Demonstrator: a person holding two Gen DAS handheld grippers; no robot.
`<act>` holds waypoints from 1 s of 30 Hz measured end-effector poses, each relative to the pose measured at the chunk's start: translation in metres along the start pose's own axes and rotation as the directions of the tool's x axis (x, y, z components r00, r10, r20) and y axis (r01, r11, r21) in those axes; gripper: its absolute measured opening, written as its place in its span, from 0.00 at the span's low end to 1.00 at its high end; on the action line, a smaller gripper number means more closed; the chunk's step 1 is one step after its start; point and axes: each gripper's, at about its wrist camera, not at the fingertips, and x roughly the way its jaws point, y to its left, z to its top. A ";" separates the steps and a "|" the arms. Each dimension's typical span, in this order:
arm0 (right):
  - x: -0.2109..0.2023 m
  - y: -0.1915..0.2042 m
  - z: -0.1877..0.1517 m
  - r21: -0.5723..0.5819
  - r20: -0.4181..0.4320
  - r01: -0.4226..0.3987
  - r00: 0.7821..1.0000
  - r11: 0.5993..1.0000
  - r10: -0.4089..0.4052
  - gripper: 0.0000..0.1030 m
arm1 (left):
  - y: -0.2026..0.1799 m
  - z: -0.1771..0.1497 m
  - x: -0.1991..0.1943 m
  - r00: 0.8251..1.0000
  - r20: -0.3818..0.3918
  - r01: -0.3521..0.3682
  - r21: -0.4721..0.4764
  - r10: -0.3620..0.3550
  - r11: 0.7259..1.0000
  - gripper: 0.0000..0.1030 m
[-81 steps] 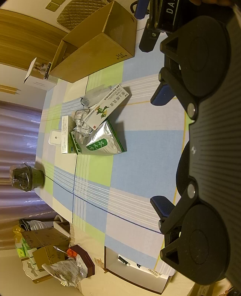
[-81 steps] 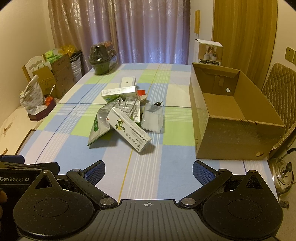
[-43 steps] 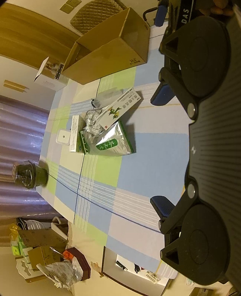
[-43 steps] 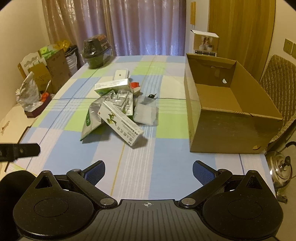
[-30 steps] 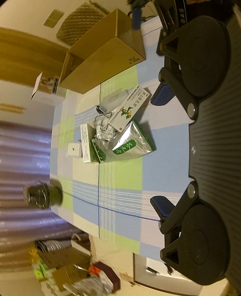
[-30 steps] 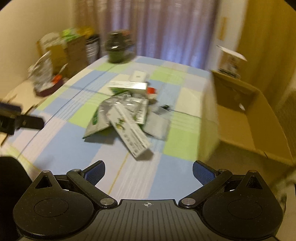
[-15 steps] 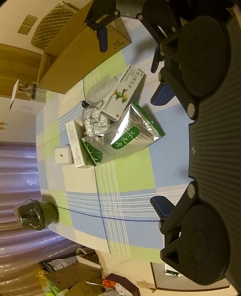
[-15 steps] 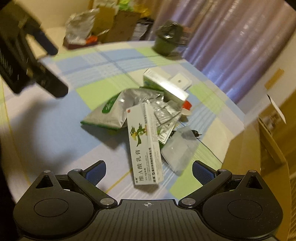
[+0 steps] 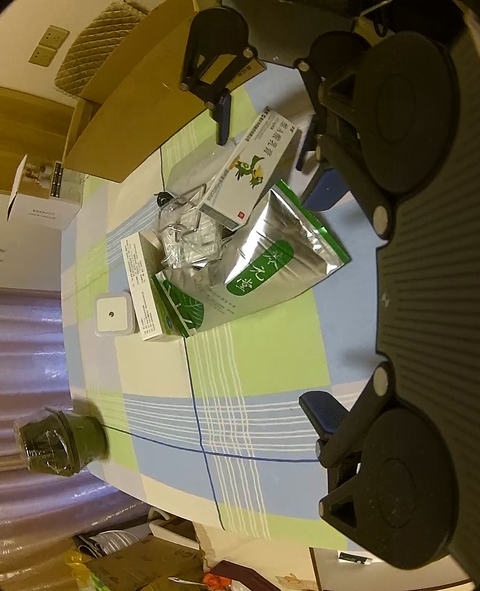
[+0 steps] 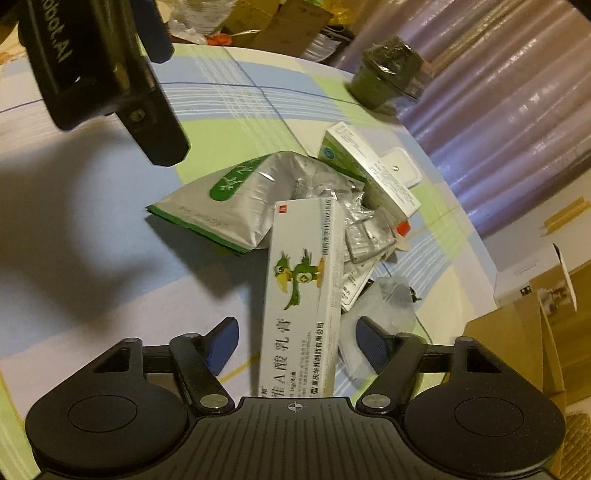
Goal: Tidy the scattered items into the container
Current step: 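Lower the right gripper onto the parrot-print ointment box and close it, then grasp the silver leaf-print foil bag with the left gripper and lift it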
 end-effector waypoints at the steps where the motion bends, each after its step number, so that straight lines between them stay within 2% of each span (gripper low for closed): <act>1: -0.001 -0.003 0.000 0.019 0.000 0.002 1.000 1.000 -0.002 0.45 | 0.000 0.001 0.002 1.000 -0.002 0.004 0.001 -0.004 1.000 0.99; 5: -0.011 -0.025 -0.003 0.186 -0.003 -0.048 0.999 0.981 0.049 0.41 | -0.004 0.005 0.008 1.000 -0.005 0.024 0.004 -0.024 1.000 0.99; 8: -0.022 -0.050 -0.011 0.412 -0.004 -0.109 0.993 0.905 0.121 0.41 | -0.009 0.011 0.017 0.998 -0.009 0.058 -0.007 -0.058 0.998 0.99; 11: -0.030 -0.066 -0.021 0.563 0.009 -0.143 0.986 0.814 0.167 0.40 | -0.009 0.022 0.032 0.995 -0.037 0.091 -0.078 -0.094 0.993 0.99; 16: -0.037 -0.074 -0.032 0.649 0.017 -0.150 0.983 0.746 0.183 0.40 | -0.005 0.048 0.063 0.989 -0.090 0.100 -0.191 -0.119 0.976 0.99; 19: -0.044 -0.072 -0.037 0.663 0.022 -0.150 0.983 0.734 0.182 0.40 | -0.003 0.057 0.084 0.982 -0.137 0.099 -0.225 -0.132 0.969 0.99; 22: -0.048 -0.072 -0.041 0.670 0.023 -0.156 0.982 0.726 0.189 0.40 | -0.001 0.058 0.101 0.975 -0.190 0.073 -0.225 -0.117 0.972 0.98; 24: -0.049 -0.071 -0.047 0.681 0.018 -0.160 0.979 0.715 0.202 0.40 | 0.000 0.056 0.107 0.968 -0.219 0.081 -0.203 -0.125 0.976 0.85; 25: -0.048 -0.071 -0.048 0.683 0.013 -0.161 0.978 0.712 0.208 0.40 | 0.001 0.054 0.107 0.964 -0.225 0.095 -0.197 -0.139 0.976 0.83; 26: -0.046 -0.071 -0.048 0.683 0.007 -0.162 0.977 0.712 0.215 0.40 | 0.002 0.051 0.105 0.961 -0.228 0.111 -0.197 -0.156 0.974 0.75; 30: -0.049 -0.064 -0.052 0.694 0.002 -0.179 0.969 0.697 0.246 0.40 | 0.004 0.042 0.089 0.954 -0.260 0.118 -0.124 -0.147 0.985 0.64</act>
